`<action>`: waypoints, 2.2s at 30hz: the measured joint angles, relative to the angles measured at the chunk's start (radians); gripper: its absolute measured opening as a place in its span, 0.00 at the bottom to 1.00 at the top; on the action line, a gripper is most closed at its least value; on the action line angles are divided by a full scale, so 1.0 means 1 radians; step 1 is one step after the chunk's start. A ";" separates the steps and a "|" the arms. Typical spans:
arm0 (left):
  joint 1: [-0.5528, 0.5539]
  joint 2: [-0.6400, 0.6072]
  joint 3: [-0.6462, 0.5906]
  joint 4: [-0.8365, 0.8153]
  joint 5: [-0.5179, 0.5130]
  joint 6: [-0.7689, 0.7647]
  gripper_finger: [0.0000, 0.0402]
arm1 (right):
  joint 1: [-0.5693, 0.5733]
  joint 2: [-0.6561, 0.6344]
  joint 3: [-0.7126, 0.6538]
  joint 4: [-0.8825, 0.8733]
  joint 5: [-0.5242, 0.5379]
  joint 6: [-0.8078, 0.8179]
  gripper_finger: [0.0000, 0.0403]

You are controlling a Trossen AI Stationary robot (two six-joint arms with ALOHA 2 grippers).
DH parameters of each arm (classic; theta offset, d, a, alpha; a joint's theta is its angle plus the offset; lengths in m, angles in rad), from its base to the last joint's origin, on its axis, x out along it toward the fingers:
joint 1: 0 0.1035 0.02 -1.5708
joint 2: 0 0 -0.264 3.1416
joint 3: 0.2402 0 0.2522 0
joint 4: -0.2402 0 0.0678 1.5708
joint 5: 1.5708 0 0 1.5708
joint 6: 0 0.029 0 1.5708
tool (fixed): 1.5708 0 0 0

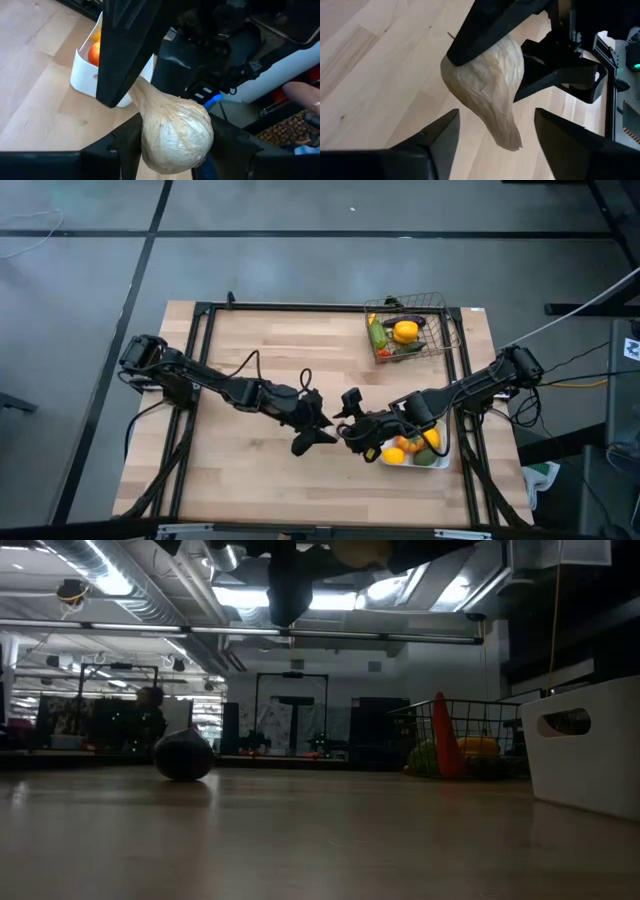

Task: Sort produce into baskets
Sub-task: Put the white garlic into the black wire basket

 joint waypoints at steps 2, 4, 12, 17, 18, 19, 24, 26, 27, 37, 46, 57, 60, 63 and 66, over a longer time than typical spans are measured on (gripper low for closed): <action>0.000 0.000 0.000 0.002 0.000 0.003 0.48 | 0.000 0.000 0.000 0.000 0.000 0.000 0.59; 0.000 0.000 0.000 0.000 0.000 0.003 0.48 | 0.000 0.000 0.000 0.000 0.000 0.000 0.54; 0.000 0.000 0.000 -0.005 0.000 0.002 0.48 | 0.000 0.000 0.000 -0.001 -0.003 0.000 0.34; 0.000 0.000 0.000 -0.005 0.001 0.002 0.48 | 0.000 0.000 0.000 -0.002 -0.003 0.000 0.25; 0.000 0.000 0.000 -0.005 0.002 0.002 0.48 | 0.000 0.000 0.000 -0.002 -0.003 -0.001 0.23; 0.000 0.000 0.000 -0.006 0.002 0.002 0.48 | 0.000 0.000 0.000 -0.002 -0.003 -0.001 0.21; 0.000 0.000 0.000 -0.006 0.003 0.002 0.48 | 0.000 0.000 0.000 -0.004 -0.005 -0.002 0.13; 0.000 0.000 0.000 -0.006 0.003 0.004 0.48 | 0.000 0.000 0.000 -0.004 -0.007 -0.002 0.11; 0.000 0.000 0.000 -0.006 0.003 0.003 0.49 | 0.000 0.000 0.000 -0.004 -0.008 -0.002 0.10; 0.000 0.000 0.000 -0.005 -0.003 -0.025 0.65 | 0.000 0.000 0.000 0.001 -0.019 0.000 0.09; 0.002 0.000 0.000 -0.018 -0.002 0.086 0.69 | -0.019 -0.077 0.000 -0.130 0.040 0.026 0.09; 0.054 0.000 0.000 -0.110 -0.002 0.084 0.69 | -0.200 -0.226 0.000 -0.449 0.041 0.111 0.09; 0.069 0.000 0.000 -0.136 -0.002 0.092 0.69 | -0.278 -0.247 0.000 -0.530 0.042 0.112 0.09; 0.083 0.000 0.000 -0.142 -0.002 0.115 0.69 | -0.364 -0.253 0.000 -0.593 0.042 0.111 0.09; 0.093 0.000 0.000 -0.142 -0.001 0.133 0.69 | -0.458 -0.261 -0.001 -0.642 0.042 0.107 0.09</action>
